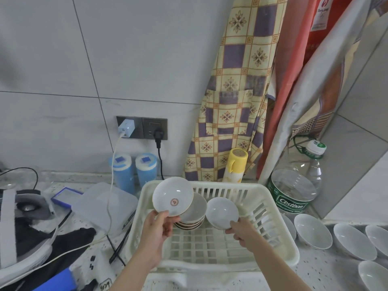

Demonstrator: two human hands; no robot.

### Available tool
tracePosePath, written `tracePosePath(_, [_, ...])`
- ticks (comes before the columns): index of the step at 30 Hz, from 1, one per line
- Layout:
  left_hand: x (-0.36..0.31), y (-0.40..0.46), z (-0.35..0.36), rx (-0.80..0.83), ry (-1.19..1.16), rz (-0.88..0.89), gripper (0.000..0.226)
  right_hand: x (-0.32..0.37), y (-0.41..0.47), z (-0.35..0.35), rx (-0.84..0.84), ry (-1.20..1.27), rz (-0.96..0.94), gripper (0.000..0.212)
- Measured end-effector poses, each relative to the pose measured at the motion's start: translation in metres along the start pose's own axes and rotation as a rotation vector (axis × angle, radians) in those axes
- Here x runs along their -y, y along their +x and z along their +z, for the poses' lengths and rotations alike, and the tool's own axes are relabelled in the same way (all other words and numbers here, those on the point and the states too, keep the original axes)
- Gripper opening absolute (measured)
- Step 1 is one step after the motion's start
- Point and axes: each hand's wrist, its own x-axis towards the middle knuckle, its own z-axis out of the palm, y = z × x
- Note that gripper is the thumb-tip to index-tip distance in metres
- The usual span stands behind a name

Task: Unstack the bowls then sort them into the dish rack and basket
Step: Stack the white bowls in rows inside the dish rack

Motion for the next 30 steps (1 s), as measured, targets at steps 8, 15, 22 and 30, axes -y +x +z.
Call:
tracePosePath(8, [0.000,-0.002,0.002,0.020,0.043,0.020,0.017,-0.003,-0.005,-0.001,-0.099,-0.167,-0.116,0.040])
tracePosePath(15, [-0.006,-0.003,0.025,0.076,0.159,0.061,0.023,0.003,-0.022,-0.003,-0.340,0.017,-0.459,0.024])
tracePosePath(22, [0.002,-0.004,0.083,0.216,0.346,0.010,0.017,0.012,-0.030,-0.014,-0.088,0.629,-0.490,0.029])
tracePosePath(30, [0.018,-0.001,0.102,0.188,0.365,-0.020,0.020,0.006,-0.031,-0.015,-0.241,0.415,-0.540,0.016])
